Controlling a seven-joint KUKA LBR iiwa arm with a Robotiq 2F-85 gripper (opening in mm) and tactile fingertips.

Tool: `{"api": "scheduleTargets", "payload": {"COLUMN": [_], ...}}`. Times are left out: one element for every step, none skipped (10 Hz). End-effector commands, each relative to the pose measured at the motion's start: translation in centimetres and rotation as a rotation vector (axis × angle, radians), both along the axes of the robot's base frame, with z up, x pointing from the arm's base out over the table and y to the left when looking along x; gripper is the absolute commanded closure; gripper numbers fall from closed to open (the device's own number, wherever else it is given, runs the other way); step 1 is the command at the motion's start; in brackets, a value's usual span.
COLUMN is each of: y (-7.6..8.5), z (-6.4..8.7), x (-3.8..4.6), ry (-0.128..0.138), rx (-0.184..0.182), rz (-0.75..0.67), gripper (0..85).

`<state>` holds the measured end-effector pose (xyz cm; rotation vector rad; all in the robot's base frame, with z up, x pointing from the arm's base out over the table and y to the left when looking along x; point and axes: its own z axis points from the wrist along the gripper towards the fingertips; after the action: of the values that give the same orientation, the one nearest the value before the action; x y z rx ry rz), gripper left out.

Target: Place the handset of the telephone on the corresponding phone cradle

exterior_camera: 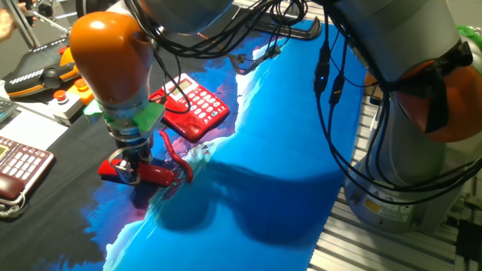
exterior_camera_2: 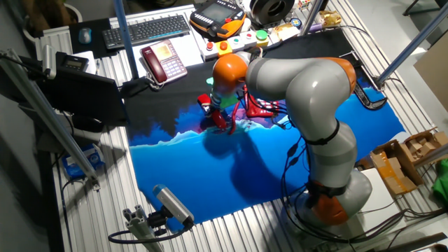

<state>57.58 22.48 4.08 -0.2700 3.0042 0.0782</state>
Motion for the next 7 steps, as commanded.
{"api": "scheduleTargets", "payload": {"y": [0.0, -0.1, -0.2, -0.2, -0.4, -0.6, -0.9], "z": [0.2, 0.6, 1.0, 1.3, 1.8, 2.3, 3.0], "x": [0.02, 0.03, 0.07, 0.07, 0.09, 0.10, 0.13], "ry": [0.001, 0.004, 0.009, 0.004, -0.009, -0.023, -0.034], "rx": [-0.001, -0.001, -0.003, -0.005, 0.000, 0.009, 0.014], "rz": [0.000, -0.001, -0.002, -0.010, -0.034, -0.065, -0.101], "gripper": [59.3, 73.0, 84.3, 84.3, 84.3, 84.3, 84.3]}}
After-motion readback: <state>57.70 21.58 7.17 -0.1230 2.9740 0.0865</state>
